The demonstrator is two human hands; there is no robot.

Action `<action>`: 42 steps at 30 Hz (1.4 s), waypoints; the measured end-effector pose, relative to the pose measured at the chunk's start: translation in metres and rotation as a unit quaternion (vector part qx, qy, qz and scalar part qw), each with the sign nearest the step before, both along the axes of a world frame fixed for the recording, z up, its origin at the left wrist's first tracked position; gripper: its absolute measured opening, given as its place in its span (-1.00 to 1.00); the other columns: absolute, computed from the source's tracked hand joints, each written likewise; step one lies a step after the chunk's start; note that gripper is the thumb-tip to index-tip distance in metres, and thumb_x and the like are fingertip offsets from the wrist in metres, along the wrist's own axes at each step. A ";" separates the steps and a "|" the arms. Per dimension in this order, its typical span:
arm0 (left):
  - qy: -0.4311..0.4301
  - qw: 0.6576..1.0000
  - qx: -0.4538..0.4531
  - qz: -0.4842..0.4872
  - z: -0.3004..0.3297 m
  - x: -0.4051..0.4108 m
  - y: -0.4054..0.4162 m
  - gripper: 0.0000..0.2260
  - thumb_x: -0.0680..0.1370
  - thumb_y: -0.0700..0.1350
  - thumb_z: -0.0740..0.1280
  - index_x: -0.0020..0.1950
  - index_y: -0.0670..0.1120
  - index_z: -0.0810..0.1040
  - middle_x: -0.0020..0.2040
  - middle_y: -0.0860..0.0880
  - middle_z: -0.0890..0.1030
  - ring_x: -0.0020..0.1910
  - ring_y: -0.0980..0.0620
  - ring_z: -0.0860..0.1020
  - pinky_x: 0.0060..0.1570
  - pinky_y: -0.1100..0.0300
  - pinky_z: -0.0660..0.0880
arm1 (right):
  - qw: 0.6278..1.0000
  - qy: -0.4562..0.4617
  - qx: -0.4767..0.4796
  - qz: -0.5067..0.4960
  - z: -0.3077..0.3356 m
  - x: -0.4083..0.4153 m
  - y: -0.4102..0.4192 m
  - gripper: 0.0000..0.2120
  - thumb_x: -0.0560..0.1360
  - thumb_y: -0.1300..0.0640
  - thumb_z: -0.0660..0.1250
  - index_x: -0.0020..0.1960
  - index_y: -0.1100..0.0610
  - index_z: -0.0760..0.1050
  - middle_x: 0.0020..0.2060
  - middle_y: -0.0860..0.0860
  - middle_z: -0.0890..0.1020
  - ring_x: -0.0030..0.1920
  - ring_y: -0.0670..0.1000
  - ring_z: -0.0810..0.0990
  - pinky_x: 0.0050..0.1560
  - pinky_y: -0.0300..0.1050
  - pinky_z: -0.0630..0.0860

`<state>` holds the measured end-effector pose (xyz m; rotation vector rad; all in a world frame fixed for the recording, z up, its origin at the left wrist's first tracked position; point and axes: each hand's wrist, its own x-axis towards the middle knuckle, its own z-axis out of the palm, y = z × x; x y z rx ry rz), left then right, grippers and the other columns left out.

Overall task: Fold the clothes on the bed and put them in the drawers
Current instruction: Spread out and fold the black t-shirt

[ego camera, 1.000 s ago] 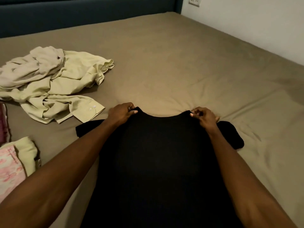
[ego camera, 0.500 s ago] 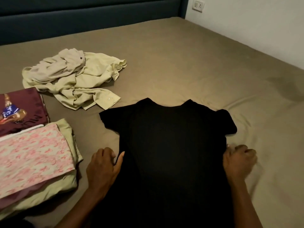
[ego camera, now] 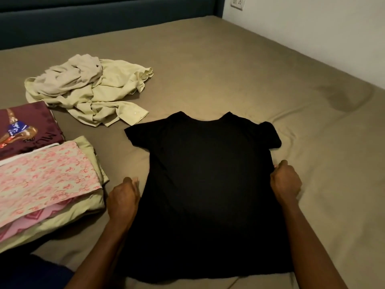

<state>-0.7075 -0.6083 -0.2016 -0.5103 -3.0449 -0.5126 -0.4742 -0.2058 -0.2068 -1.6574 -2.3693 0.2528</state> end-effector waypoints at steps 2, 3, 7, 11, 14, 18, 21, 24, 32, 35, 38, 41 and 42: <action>-0.004 1.000 0.019 -0.005 0.008 0.011 -0.001 -0.65 0.68 0.09 0.19 -0.12 -0.15 0.48 -0.29 -0.20 0.60 -0.29 -0.26 0.60 -0.28 -0.01 0.50 | 1.000 0.006 0.017 -0.003 0.001 0.005 -0.014 -0.68 0.68 0.02 0.16 0.06 0.31 0.41 -0.05 0.34 0.56 -0.12 0.36 0.60 -0.18 0.12 0.47; -0.007 1.000 0.012 -0.006 0.013 0.018 0.001 -0.62 0.66 0.18 0.19 -0.12 -0.10 0.47 -0.27 -0.14 0.58 -0.29 -0.22 0.60 -0.28 0.01 0.50 | 1.000 0.005 0.026 -0.016 0.001 0.009 -0.022 -0.62 0.67 -0.04 0.18 0.07 0.32 0.41 -0.04 0.34 0.56 -0.12 0.37 0.60 -0.19 0.13 0.48; 0.009 0.993 -0.087 -0.082 0.005 0.041 0.010 -0.69 0.58 0.10 0.40 -0.11 -0.14 0.51 -0.25 -0.17 0.54 -0.44 -0.21 0.55 -0.48 0.11 0.40 | 0.999 -0.017 0.034 -0.033 -0.009 0.032 -0.064 -0.64 0.65 -0.01 0.27 0.04 0.34 0.43 -0.11 0.34 0.57 -0.20 0.36 0.61 -0.29 0.06 0.36; 0.037 0.996 -0.033 -0.080 0.001 0.040 -0.001 -0.83 0.60 -0.13 0.42 -0.13 -0.19 0.55 -0.31 -0.22 0.55 -0.51 -0.22 0.53 -0.51 0.11 0.38 | 0.999 -0.038 -0.002 -0.017 -0.006 0.058 -0.070 -0.68 0.74 0.04 0.07 -0.01 0.26 0.41 -0.12 0.30 0.61 -0.13 0.33 0.62 -0.21 0.04 0.33; -0.009 0.999 0.045 -0.024 0.008 0.034 -0.016 -0.71 0.71 -0.07 0.22 -0.09 -0.22 0.55 -0.28 -0.25 0.62 -0.32 -0.26 0.59 -0.32 0.01 0.43 | 0.999 -0.036 -0.015 -0.006 0.002 0.065 -0.066 -0.68 0.73 -0.03 0.04 -0.06 0.16 0.33 -0.14 0.29 0.60 -0.11 0.34 0.60 -0.16 0.06 0.38; -0.017 0.997 0.070 0.011 0.001 0.025 -0.034 -0.67 0.72 -0.07 0.16 -0.07 -0.23 0.58 -0.20 -0.25 0.66 -0.19 -0.27 0.62 -0.18 -0.05 0.55 | 0.999 -0.013 -0.028 -0.019 0.004 0.068 -0.063 -0.67 0.72 -0.03 0.08 -0.08 0.17 0.36 -0.13 0.31 0.59 -0.09 0.36 0.60 -0.11 0.10 0.43; -0.055 0.996 0.072 -0.004 -0.004 0.022 -0.043 -0.65 0.73 -0.02 0.11 0.00 -0.20 0.59 -0.10 -0.23 0.67 -0.09 -0.26 0.62 -0.08 -0.04 0.53 | 0.999 -0.013 -0.023 -0.022 0.008 0.073 -0.065 -0.66 0.72 -0.02 0.09 -0.06 0.21 0.40 -0.11 0.32 0.60 -0.08 0.37 0.60 -0.12 0.09 0.41; -0.050 0.996 0.070 -0.019 -0.001 0.025 -0.046 -0.62 0.73 0.03 0.10 0.03 -0.20 0.58 -0.07 -0.25 0.67 -0.04 -0.28 0.61 -0.06 -0.04 0.50 | 1.000 -0.021 -0.015 -0.018 0.011 0.073 -0.078 -0.69 0.73 -0.01 0.09 -0.05 0.20 0.34 -0.12 0.33 0.60 -0.08 0.37 0.61 -0.13 0.08 0.38; -0.241 0.969 0.018 -0.055 0.014 0.064 -0.071 -0.42 0.34 0.53 0.37 -0.08 0.02 0.58 -0.16 0.02 0.64 -0.17 -0.02 0.61 -0.20 0.11 0.50 | 0.992 0.029 -0.024 -0.124 0.013 0.103 -0.128 -0.54 0.64 -0.12 0.26 0.06 0.33 0.42 -0.07 0.38 0.61 -0.03 0.40 0.62 -0.03 0.18 0.50; -0.352 0.923 0.135 -0.080 0.007 0.080 -0.084 -0.61 0.41 0.21 0.56 0.07 -0.03 0.67 -0.09 0.02 0.72 -0.09 -0.01 0.68 0.02 -0.02 0.64 | 0.994 0.012 -0.054 -0.097 0.008 0.123 -0.133 -0.59 0.64 -0.11 0.27 0.01 0.28 0.39 -0.11 0.33 0.60 -0.08 0.35 0.61 -0.08 0.14 0.50; -0.464 0.833 0.301 -0.020 0.015 0.091 -0.101 -0.69 0.45 -0.03 0.58 0.08 -0.18 0.70 -0.11 -0.08 0.76 -0.11 -0.07 0.73 0.10 -0.10 0.65 | 0.994 0.032 -0.076 -0.068 0.015 0.143 -0.115 -0.57 0.61 -0.12 0.35 -0.16 0.24 0.45 -0.26 0.24 0.58 -0.22 0.25 0.58 -0.23 0.02 0.47; -0.395 0.908 0.141 -0.010 0.016 0.103 -0.115 -0.50 0.37 0.26 0.56 0.00 -0.15 0.64 -0.18 -0.05 0.72 -0.24 -0.02 0.69 -0.15 -0.04 0.69 | 0.993 0.046 -0.074 -0.074 0.018 0.154 -0.108 -0.54 0.58 -0.11 0.40 -0.29 0.22 0.46 -0.37 0.20 0.55 -0.31 0.21 0.54 -0.31 -0.03 0.42; -0.365 0.929 0.067 -0.012 0.018 0.107 -0.117 -0.46 0.36 0.34 0.52 0.00 -0.10 0.60 -0.16 -0.05 0.69 -0.26 -0.01 0.68 -0.24 -0.01 0.68 | 0.995 0.036 -0.063 -0.073 0.014 0.155 -0.111 -0.54 0.60 -0.12 0.37 -0.28 0.22 0.45 -0.36 0.19 0.54 -0.30 0.21 0.53 -0.29 -0.01 0.45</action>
